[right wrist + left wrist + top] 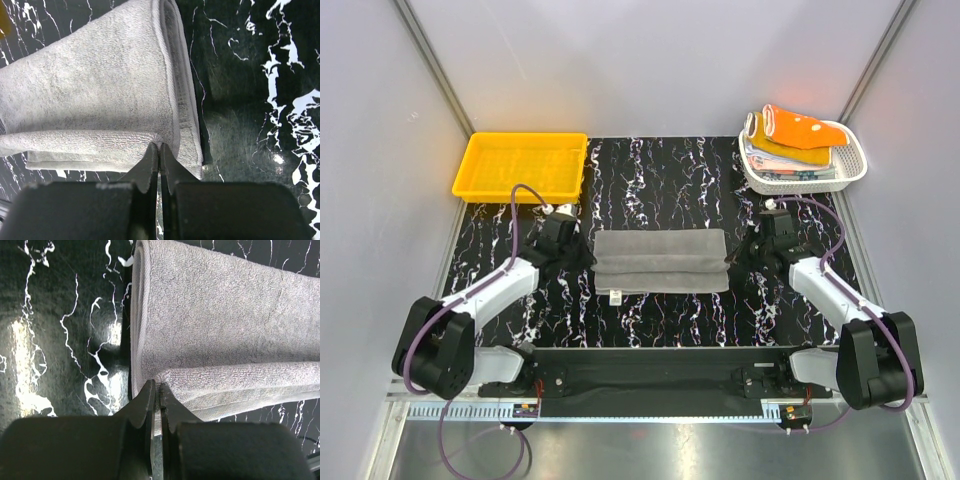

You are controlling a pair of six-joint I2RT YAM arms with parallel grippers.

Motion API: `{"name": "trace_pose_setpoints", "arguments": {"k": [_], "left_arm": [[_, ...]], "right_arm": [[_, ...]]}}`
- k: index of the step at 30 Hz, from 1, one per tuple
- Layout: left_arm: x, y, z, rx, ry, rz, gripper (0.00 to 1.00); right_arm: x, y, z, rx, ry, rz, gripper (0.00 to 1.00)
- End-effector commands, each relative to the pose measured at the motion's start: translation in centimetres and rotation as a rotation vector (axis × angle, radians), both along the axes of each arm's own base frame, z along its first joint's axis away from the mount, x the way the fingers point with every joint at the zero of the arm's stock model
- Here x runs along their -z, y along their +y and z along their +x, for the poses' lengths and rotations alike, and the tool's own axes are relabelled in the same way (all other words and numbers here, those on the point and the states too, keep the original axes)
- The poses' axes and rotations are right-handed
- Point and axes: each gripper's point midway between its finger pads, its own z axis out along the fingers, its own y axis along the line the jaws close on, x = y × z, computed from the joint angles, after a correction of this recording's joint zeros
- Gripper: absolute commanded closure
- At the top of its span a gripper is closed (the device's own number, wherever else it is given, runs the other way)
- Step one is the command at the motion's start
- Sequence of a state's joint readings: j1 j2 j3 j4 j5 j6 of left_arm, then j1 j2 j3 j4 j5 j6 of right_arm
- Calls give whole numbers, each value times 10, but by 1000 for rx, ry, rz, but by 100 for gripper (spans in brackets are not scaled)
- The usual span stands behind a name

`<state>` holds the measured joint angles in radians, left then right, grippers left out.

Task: Fold and stack the towels
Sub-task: Fold the towel

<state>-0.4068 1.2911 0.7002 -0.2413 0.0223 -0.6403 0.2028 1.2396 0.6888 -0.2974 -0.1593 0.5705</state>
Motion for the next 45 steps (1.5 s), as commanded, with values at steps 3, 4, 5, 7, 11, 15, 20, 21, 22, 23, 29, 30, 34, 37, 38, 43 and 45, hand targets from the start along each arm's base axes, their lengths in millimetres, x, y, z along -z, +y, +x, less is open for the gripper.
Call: {"name": "trace_pose_setpoints", "arguments": {"k": [3,4,5,7,11,15,20,21,22,23,29,30,34,37,38,43,45], "left_arm": [[-9,7,0,-19,-51,4,100],[-10,7,0,-18,-52,5,100],[-8,7,-1,-15,-46,11,100],[-2,5,-7,3,-25,0,100],[6,3,-13,8,-11,-12,100],[8,3,-18,14,-10,-14,100],[-2,4,-17,16,-31,-12,100],[-8,3,-15,17,-43,-15,100],[-9,4,-15,16,-39,-13,100],[-13,3,-15,18,-47,-15,100],[-30,6,-16,21,-74,-14,100],[-31,5,-17,24,-78,-16,100],[-16,7,-28,31,-42,-19,100],[3,9,-39,30,1,-12,100],[6,9,-41,34,8,-14,100],[28,9,-54,46,45,-20,100],[29,9,-58,55,52,-18,91]], "right_arm": [[-4,-5,-2,26,-25,-7,100],[-2,-5,-2,29,-22,-6,100],[-1,-4,-3,27,-19,-3,100],[4,-4,-7,34,-5,2,100],[7,-5,-8,47,-8,10,100],[8,-4,-7,53,-6,14,100],[1,-6,-5,61,-20,11,100],[0,-6,-5,59,-22,11,100],[-4,-5,-4,59,-30,12,100],[-7,-6,-4,61,-35,14,100],[-17,-10,-7,70,-53,-4,100],[-15,-10,-8,72,-51,-2,100],[-6,-10,-13,71,-32,1,100],[3,-10,-18,92,-14,17,100],[9,-11,-21,93,0,16,100],[19,-8,-23,109,17,43,97],[20,-6,-23,109,21,50,88]]}}
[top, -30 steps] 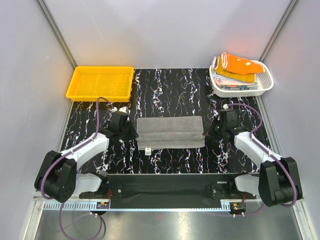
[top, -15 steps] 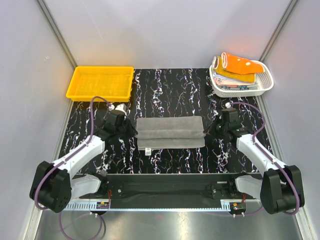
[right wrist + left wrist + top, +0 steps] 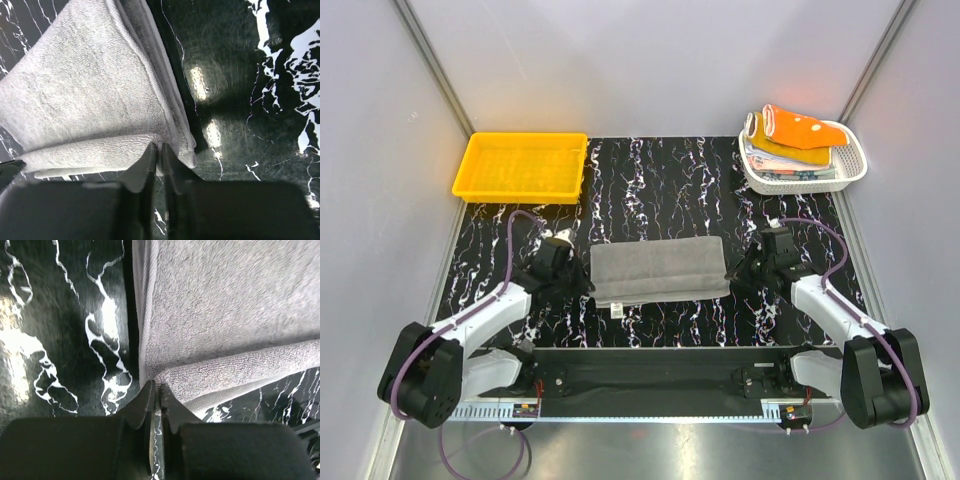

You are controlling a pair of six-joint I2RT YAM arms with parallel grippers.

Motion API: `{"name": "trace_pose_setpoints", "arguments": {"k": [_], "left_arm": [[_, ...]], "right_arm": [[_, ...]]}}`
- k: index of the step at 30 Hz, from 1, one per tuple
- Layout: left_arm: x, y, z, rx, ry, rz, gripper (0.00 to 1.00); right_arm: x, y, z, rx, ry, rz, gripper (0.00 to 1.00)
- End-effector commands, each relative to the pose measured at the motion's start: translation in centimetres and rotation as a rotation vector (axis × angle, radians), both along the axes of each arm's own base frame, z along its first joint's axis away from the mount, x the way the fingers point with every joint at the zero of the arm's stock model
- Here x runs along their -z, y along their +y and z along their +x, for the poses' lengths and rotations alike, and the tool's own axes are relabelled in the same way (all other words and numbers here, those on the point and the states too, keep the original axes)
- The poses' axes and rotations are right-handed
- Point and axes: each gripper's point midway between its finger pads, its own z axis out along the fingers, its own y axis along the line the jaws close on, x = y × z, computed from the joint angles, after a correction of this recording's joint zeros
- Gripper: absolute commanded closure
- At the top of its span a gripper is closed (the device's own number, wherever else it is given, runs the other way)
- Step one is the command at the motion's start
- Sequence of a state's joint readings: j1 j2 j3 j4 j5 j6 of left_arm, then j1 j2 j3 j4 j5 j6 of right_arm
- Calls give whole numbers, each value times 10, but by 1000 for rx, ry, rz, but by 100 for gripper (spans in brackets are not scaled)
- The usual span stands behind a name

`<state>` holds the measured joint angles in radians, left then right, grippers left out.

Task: Fold and stack the towels
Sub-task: Fold the towel, then neatly place the folded towel into the bin

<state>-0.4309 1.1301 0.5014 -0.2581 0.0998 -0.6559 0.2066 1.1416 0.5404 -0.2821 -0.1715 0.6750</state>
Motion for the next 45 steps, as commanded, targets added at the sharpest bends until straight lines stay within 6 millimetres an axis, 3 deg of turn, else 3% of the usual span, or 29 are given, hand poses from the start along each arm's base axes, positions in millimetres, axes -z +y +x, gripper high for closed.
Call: {"name": "trace_pose_setpoints", "arguments": {"k": [1,3,7,12,15,17,20,24,28,35,38,45], "left_arm": [[-1,6,2,-4,-30,24,89],[-15,7,6,1,-69,25,82],[-50,7,15,10,-135,30,54],[-87,2,24,11,-189,3,50],[-89,-5,35,7,-188,-12,52],[-79,-13,39,20,-155,-10,54],[-66,-30,40,49,-128,-29,59],[-45,-44,31,69,-79,-41,66],[-22,-49,17,81,-24,-34,72],[28,-39,2,60,80,19,81],[34,-36,0,56,88,32,81],[28,-31,2,56,81,66,81]], "right_arm": [[-5,-5,13,42,-45,-12,84],[-9,-6,13,39,-56,-14,74],[-20,-11,15,45,-77,-46,59],[-46,-13,20,32,-140,-65,58],[-60,-8,25,21,-171,-96,58],[-68,4,30,-8,-188,-91,58],[-63,26,31,-69,-158,-76,60],[-43,39,32,-92,-128,-67,60],[-15,41,20,-98,-65,-52,60],[33,34,6,-91,32,-86,60],[29,28,10,-76,19,-125,54],[-10,8,38,-41,-96,-256,32]]}}
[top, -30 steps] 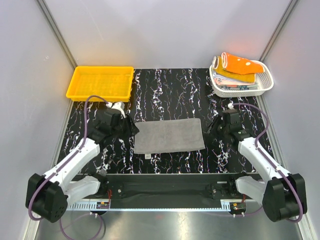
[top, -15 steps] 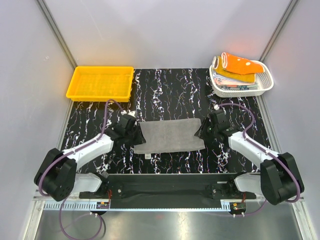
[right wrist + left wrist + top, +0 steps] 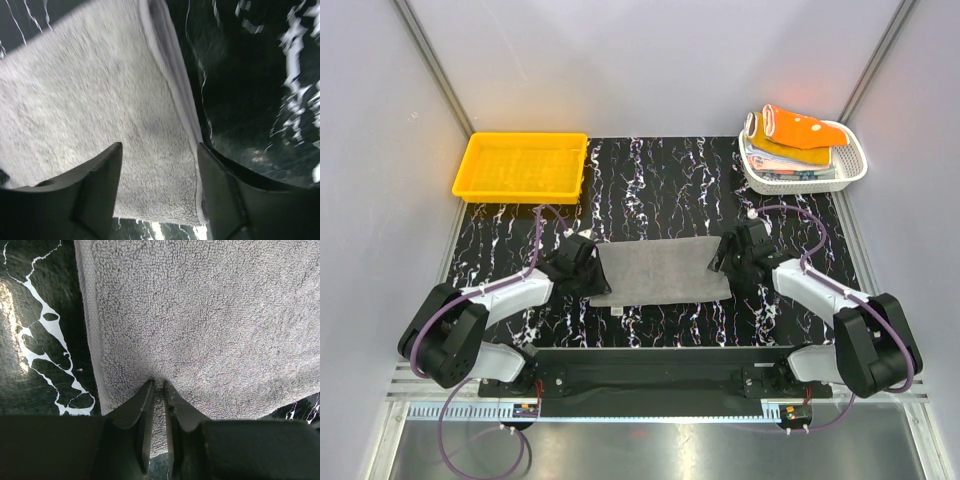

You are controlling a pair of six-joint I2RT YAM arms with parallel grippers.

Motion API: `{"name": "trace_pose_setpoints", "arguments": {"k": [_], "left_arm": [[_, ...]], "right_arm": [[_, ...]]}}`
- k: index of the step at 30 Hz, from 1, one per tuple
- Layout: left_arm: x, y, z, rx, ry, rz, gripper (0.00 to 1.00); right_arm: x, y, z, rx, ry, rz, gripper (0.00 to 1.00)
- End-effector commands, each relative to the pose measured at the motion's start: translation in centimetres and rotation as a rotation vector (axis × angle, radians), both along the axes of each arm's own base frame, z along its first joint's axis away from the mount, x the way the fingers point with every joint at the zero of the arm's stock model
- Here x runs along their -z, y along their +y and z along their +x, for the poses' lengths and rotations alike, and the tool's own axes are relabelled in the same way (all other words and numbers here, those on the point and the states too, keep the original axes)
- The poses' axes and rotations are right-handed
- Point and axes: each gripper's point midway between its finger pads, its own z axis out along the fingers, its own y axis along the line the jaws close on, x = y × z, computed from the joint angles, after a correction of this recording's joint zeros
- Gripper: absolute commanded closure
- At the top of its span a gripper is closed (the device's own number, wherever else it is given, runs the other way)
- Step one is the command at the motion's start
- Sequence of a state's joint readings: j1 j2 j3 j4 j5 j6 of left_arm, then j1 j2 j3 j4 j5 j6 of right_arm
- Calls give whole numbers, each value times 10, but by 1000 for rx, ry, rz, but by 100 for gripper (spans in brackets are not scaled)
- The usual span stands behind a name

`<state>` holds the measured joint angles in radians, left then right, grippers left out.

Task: Fold and stack the towels
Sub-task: Neatly place the folded towel into the bin

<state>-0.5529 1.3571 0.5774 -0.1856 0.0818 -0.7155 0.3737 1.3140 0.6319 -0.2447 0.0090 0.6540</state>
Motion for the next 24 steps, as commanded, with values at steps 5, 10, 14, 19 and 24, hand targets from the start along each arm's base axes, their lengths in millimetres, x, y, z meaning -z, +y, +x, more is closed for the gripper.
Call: {"name": "trace_pose_setpoints", "arguments": {"k": [5,10,14,19,24], "left_arm": [[-6,6,4,4,-16,48,80],[-16,2,7,15,-28,38,80],[-23,-2,10,23,-38,21,80],[-26,-6,11,31,-41,5,80],[-33,-10,13,35,-51,-20,80]], "right_arm": [[-31,-12,34,-23,-146,-122,20],[-13,2,45,-135,-88,-140,18],[0,13,46,-177,-46,-125,21],[10,20,44,-191,10,-165,28],[23,41,40,-232,63,-229,56]]}}
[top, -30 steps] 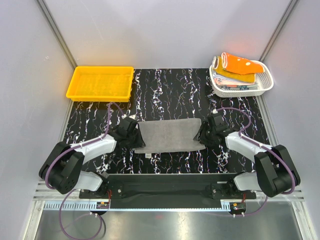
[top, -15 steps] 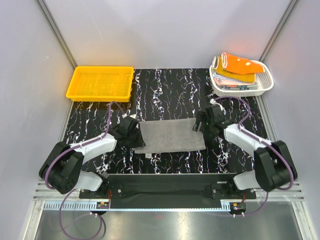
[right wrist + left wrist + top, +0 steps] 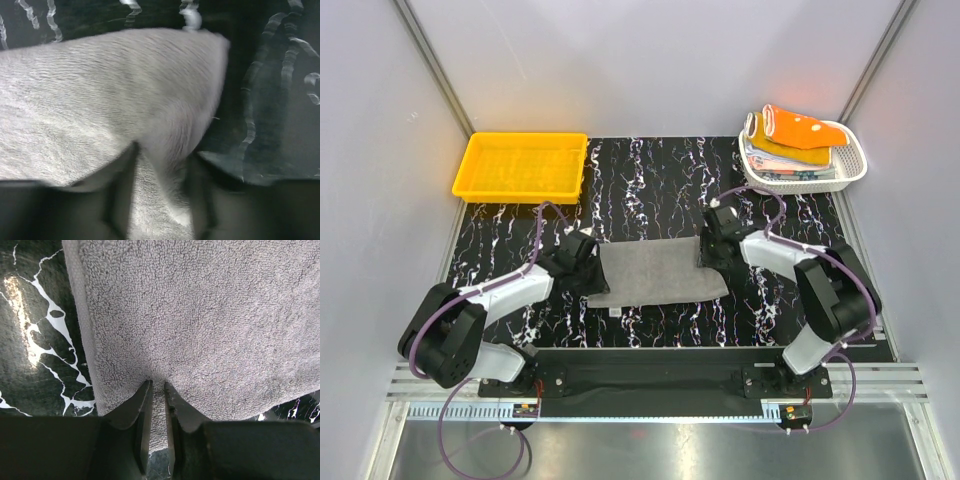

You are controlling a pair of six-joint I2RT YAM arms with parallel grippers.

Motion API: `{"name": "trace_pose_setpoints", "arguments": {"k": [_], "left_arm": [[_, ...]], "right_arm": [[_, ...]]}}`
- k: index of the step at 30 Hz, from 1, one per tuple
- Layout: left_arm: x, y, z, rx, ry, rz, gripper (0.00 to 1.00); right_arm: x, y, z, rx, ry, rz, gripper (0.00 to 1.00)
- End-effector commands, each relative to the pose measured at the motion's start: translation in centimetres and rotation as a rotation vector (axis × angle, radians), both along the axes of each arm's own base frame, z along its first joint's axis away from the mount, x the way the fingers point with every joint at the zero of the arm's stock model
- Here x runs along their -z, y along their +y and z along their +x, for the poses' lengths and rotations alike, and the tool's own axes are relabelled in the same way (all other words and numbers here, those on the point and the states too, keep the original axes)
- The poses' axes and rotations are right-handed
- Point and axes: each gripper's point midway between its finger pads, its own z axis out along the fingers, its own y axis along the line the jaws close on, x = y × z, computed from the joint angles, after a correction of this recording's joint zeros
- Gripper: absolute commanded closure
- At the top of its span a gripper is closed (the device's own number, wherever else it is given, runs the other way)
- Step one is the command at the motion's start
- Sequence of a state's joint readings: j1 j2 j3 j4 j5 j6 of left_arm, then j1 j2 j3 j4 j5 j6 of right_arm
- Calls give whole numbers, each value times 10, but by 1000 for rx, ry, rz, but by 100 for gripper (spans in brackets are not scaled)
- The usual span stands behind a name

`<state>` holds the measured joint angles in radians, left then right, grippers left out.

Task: Fold and stack the towels
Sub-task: Neatly place the folded towel into the bin

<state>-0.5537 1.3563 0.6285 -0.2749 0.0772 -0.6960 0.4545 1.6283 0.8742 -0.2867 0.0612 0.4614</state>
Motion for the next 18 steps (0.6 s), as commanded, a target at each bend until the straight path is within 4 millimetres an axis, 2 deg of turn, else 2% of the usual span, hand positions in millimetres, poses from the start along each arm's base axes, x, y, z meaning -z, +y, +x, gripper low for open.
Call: {"name": "trace_pose_setpoints", "arguments": {"k": [1,2,3,5,6,8,9,11,12,14,15,16,17,18], "left_arm": [[-30,-14,16,21,-78,-55,79],[-34,-15,17,25,-88,-60,78],[-38,-14,18,24,-92,-60,75],[-53,-17,23,32,-118,-66,71],[-59,-15,25,28,-130,-58,64],[-80,-15,32,33,-163,-52,60],[-93,-13,35,29,-194,-50,56],[-113,-10,38,38,-229,-37,53],[-125,-5,40,29,-259,-34,52],[-139,2,40,40,-284,-11,50],[-144,6,40,38,-295,-3,50],[-151,16,40,22,-320,20,49],[-154,21,40,31,-336,39,48],[-157,27,41,28,-344,50,48]], "right_arm": [[3,13,4,-20,24,-65,64],[12,8,1,-12,59,-104,71],[10,10,4,-14,56,-115,91],[7,2,7,3,48,-163,99],[-1,2,15,8,24,-171,100],[-12,-9,25,18,-6,-245,100],[-32,-5,43,22,-59,-251,100],[-48,-15,61,3,-96,-351,100],[-72,-10,83,5,-157,-352,100],[-83,-24,105,-21,-168,-440,100],[-107,-25,128,-7,-225,-441,100],[-116,-39,139,-18,-229,-481,100],[-117,-48,151,-9,-228,-513,100],[-145,-50,173,14,-289,-503,100]]}}
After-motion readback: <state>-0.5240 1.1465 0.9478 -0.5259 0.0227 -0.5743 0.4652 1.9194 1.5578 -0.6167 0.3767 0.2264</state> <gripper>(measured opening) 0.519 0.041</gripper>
